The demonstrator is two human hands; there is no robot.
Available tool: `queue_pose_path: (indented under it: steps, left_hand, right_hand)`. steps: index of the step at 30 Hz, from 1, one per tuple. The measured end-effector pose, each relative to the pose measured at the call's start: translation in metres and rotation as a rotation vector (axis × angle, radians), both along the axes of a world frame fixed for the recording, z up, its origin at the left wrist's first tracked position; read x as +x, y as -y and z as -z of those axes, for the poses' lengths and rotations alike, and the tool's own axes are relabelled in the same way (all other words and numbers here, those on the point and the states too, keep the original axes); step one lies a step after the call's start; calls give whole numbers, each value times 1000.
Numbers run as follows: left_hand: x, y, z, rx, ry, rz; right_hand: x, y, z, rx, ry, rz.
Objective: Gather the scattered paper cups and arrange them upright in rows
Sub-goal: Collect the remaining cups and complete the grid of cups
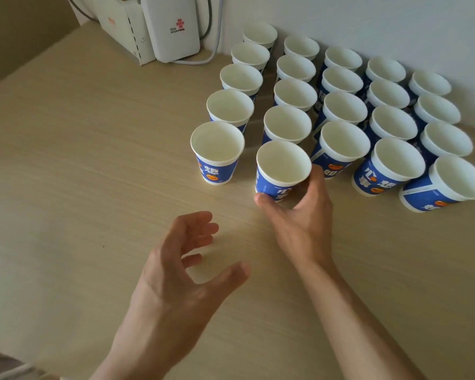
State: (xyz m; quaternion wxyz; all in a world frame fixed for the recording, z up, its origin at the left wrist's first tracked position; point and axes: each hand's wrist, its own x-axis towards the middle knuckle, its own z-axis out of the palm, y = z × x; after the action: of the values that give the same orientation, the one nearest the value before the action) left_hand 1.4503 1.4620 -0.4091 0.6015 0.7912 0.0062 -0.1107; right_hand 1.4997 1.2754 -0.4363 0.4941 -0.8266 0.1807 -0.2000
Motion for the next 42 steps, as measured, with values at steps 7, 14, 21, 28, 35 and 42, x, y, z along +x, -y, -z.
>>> queue_pose_path:
  steps: [7,14,21,28,35,42]
  left_hand:
    - [-3,-4,-2,0,-4,6]
    - [-36,5,-61,18,-76,30]
    - [-118,48,-152,12,-155,127]
    - [-194,143,-234,-99,-131,245]
    - [-273,260,-271,-136,-65,343]
    - [-338,364,-293,-170,-35,467]
  right_hand:
    - [-14,2,1,25,-10,-11]
    - [-120,11,-30,118,-157,42]
    - [-244,46,-129,261,-225,242]
    - [-346,111,-197,433,-84,439]
    - [-420,212,-248,524,104,508]
    - [-493,301,-272,549,166,578]
